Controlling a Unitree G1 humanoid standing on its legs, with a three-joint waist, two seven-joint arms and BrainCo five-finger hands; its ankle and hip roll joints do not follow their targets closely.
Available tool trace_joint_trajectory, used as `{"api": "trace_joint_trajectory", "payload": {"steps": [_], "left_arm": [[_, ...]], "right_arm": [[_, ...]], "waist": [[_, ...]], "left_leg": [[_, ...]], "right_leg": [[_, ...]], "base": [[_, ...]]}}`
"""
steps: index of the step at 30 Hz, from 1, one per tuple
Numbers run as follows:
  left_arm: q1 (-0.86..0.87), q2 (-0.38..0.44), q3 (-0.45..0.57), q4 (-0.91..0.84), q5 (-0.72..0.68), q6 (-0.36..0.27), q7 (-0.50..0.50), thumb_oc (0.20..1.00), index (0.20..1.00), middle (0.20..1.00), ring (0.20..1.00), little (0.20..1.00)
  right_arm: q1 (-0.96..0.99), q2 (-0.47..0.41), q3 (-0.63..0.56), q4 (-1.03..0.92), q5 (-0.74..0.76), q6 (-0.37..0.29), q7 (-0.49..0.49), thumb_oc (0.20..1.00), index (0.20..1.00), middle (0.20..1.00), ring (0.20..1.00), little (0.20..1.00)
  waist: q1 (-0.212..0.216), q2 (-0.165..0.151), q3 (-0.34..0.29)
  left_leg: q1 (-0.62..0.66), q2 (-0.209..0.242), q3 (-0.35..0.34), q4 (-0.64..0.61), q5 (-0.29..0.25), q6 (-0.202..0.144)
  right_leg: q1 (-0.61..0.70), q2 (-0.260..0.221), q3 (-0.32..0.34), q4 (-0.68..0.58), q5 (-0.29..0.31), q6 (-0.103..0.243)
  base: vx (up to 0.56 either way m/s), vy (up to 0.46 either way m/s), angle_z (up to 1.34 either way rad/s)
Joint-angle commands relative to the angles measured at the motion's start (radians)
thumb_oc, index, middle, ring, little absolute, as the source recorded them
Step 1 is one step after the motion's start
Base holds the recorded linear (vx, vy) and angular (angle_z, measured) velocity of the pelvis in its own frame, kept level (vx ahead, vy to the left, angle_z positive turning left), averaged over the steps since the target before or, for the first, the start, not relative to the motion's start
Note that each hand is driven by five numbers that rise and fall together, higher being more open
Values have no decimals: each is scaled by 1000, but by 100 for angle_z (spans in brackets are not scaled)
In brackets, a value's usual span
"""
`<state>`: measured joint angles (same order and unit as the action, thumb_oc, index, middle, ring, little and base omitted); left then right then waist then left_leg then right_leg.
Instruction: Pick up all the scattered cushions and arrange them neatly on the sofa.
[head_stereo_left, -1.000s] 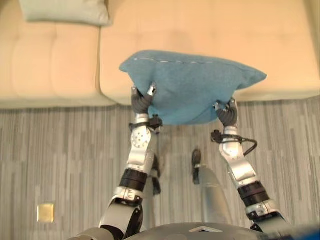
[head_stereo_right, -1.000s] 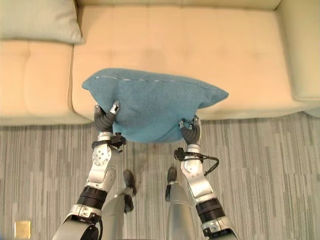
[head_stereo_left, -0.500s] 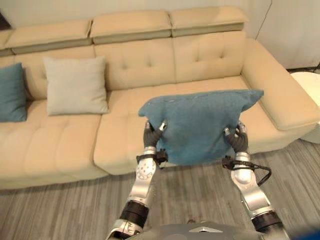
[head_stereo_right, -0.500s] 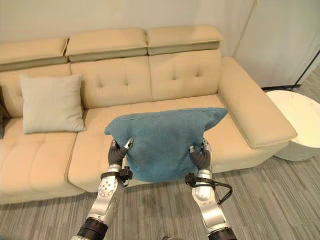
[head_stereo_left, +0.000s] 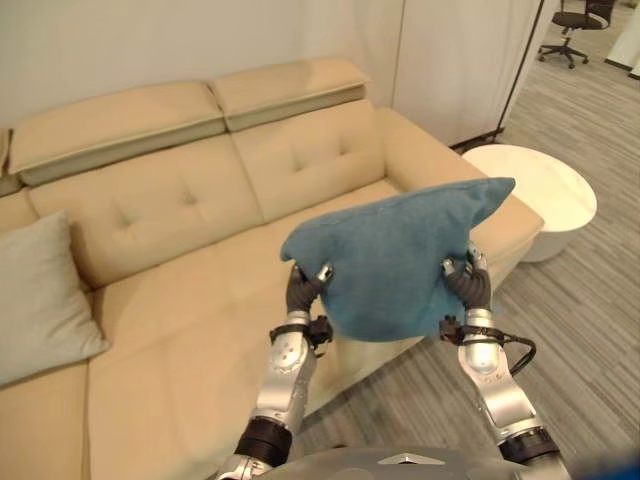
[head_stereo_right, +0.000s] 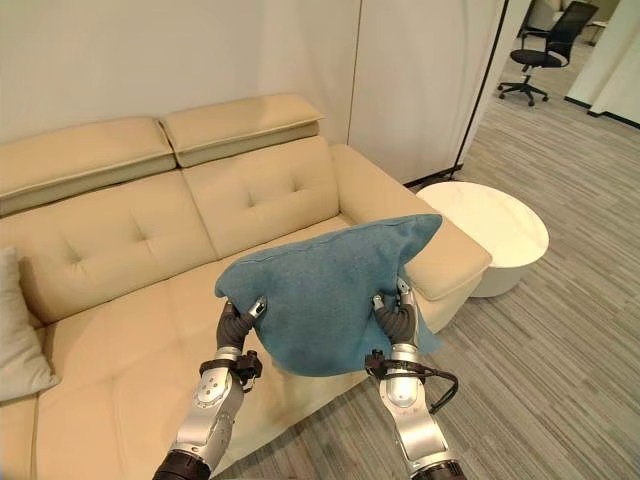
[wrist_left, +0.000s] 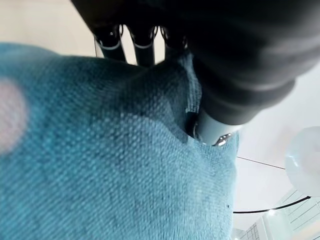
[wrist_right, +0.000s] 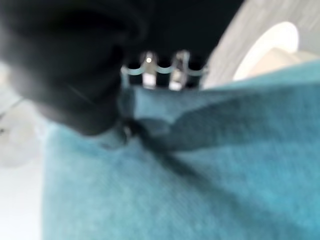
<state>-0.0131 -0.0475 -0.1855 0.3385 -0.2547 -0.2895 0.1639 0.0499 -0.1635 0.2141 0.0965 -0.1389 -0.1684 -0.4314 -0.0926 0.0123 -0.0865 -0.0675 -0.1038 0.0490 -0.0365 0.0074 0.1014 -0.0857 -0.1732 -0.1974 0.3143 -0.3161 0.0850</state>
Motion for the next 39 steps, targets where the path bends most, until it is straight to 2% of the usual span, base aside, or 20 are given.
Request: {"api": "trace_joint_trajectory", "payload": {"steps": [1, 5, 9, 10, 13, 14, 15, 17, 19, 20, 21, 22, 23, 25, 26, 33, 36, 37, 38, 39], "left_arm": [[-121, -113, -113, -42, 67, -41, -70, 200, 200, 200, 200, 200], [-122, -122, -97, -25, 75, -10, -40, 200, 200, 200, 200, 200], [-120, -124, -96, -11, 71, -11, -44, 200, 200, 200, 200, 200], [-106, -127, -77, 8, 61, -9, -34, 200, 200, 200, 200, 200], [-106, -135, -47, 21, 39, -2, -29, 200, 200, 200, 200, 200], [-126, -144, -20, 34, 19, -4, -36, 200, 200, 200, 200, 200], [-129, -143, -19, 35, 19, -4, -36, 200, 200, 200, 200, 200], [-166, -149, 3, 62, 22, -9, -37, 200, 200, 200, 200, 200], [-197, -147, 33, 77, 20, 9, -42, 200, 200, 200, 200, 200], [-213, -147, 44, 84, 21, 12, -45, 200, 200, 200, 200, 200], [-228, -140, 57, 83, 27, 25, -45, 200, 200, 200, 200, 200], [-263, -119, 74, 91, 42, 38, -38, 200, 200, 200, 200, 200], [-288, -97, 82, 97, 53, 44, -28, 200, 200, 200, 200, 200], [-311, -84, 92, 105, 58, 59, -18, 200, 200, 200, 200, 200], [-355, -56, 109, 146, 74, 73, -5, 200, 200, 200, 200, 200], [-609, 60, 166, 304, 73, 119, 37, 200, 200, 200, 200, 200], [-967, 153, 170, 512, 80, 123, 84, 200, 200, 200, 200, 200], [-974, 155, 171, 516, 80, 121, 83, 200, 200, 200, 200, 200], [-1191, 206, 146, 672, 72, 116, 109, 200, 200, 200, 200, 200], [-1197, 208, 147, 676, 72, 114, 108, 200, 200, 200, 200, 200]], "right_arm": [[-146, 83, 95, -86, 4, -118, 119, 200, 200, 200, 200, 200], [-154, 101, 74, -61, 21, -99, 133, 200, 200, 200, 200, 200], [-155, 114, 72, -47, 35, -98, 150, 200, 200, 200, 200, 200], [-171, 131, 81, -30, 57, -85, 181, 200, 200, 200, 200, 200], [-190, 134, 81, -21, 70, -70, 209, 200, 200, 200, 200, 200], [-216, 127, 73, -6, 71, -66, 225, 200, 200, 200, 200, 200], [-218, 127, 73, -6, 71, -66, 226, 200, 200, 200, 200, 200], [-250, 116, 58, 14, 71, -55, 224, 200, 200, 200, 200, 200], [-278, 110, 46, 33, 79, -44, 228, 200, 200, 200, 200, 200], [-287, 111, 43, 42, 85, -41, 232, 200, 200, 200, 200, 200], [-297, 115, 43, 65, 102, -30, 249, 200, 200, 200, 200, 200], [-340, 122, 35, 111, 136, -9, 281, 200, 200, 200, 200, 200], [-375, 112, 26, 128, 148, -19, 291, 200, 200, 200, 200, 200], [-393, 114, 24, 146, 151, -30, 297, 200, 200, 200, 200, 200], [-429, 128, 13, 221, 176, -43, 332, 200, 200, 200, 200, 200], [-640, 159, -27, 440, 234, 15, 352, 200, 200, 200, 200, 200], [-943, 155, -61, 648, 278, 17, 321, 200, 200, 200, 200, 200], [-949, 155, -63, 651, 278, 16, 322, 200, 200, 200, 200, 200], [-1142, 139, -59, 777, 304, 9, 313, 200, 200, 200, 200, 200], [-1148, 138, -61, 780, 304, 8, 313, 200, 200, 200, 200, 200]], "waist": [[5, 21, -17], [7, 7, -13], [1, -8, -15], [4, -22, -39], [7, -31, -51], [8, -47, -44], [5, -49, -46], [-2, -71, -42], [-3, -89, -48], [-2, -91, -48], [1, -87, -53], [11, -87, -50], [22, -90, -47], [24, -84, -50], [34, -77, -59], [69, -102, -86], [79, -120, -13], [78, -120, -11], [77, -120, 57], [75, -119, 58]], "left_leg": [[96, 54, -28, 8, -82, -53], [158, 72, -70, 14, -131, -78], [174, 77, -106, 19, -147, -93], [199, 123, -130, 16, -165, -128], [192, 148, -141, 58, -187, -163], [134, 160, -123, 195, -213, -198], [126, 157, -125, 199, -211, -197], [36, 193, -38, 347, -195, -214], [-13, 199, 52, 351, -216, -199], [-39, 191, 55, 347, -209, -197], [-51, 200, 68, 294, -175, -197], [-88, 224, 52, 191, -97, -207], [-104, 229, 24, 158, -80, -213], [-74, 225, 2, 103, -65, -216], [-33, 223, -18, 55, -12, -221], [32, 188, -13, -37, 24, -183], [-82, 180, -26, -29, 52, -156], [-86, 180, -27, -27, 52, -156], [-189, 176, -38, -13, 71, -145], [-195, 176, -40, -9, 69, -145]], "right_leg": [[19, -1, 115, -242, 287, 42], [-49, -31, 124, -305, 361, 67], [-14, -18, 142, -311, 358, 54], [11, 22, 152, -302, 342, 8], [44, 54, 133, -312, 329, -35], [87, 66, 92, -327, 320, -62], [83, 63, 90, -328, 323, -62], [102, 56, 44, -330, 314, -68], [125, 56, -5, -339, 295, -70], [134, 58, -15, -342, 290, -70], [147, 69, -32, -350, 286, -66], [180, 72, -43, -357, 270, -65], [196, 73, -41, -356, 258, -65], [210, 83, -41, -361, 253, -60], [237, 102, -46, -370, 240, -57], [258, 102, -40, -402, 218, -39], [161, 98, -36, -402, 241, -20], [159, 98, -37, -402, 242, -21], [67, 96, -38, -401, 272, -6], [64, 96, -40, -401, 273, -6]], "base": [[110, -80, 8], [203, -222, 32], [172, -233, 43], [234, -356, 63], [240, -431, 15], [156, -332, 11], [128, -284, 54], [71, -177, 84], [112, -159, 81], [148, -42, 65], [242, 32, 77], [292, 35, 77], [221, 31, 59], [186, 28, 10], [336, 112, -16], [186, 114, -3], [-203, 67, 23], [-452, 40, 23], [-362, 28, 21], [-648, 111, 31]]}}
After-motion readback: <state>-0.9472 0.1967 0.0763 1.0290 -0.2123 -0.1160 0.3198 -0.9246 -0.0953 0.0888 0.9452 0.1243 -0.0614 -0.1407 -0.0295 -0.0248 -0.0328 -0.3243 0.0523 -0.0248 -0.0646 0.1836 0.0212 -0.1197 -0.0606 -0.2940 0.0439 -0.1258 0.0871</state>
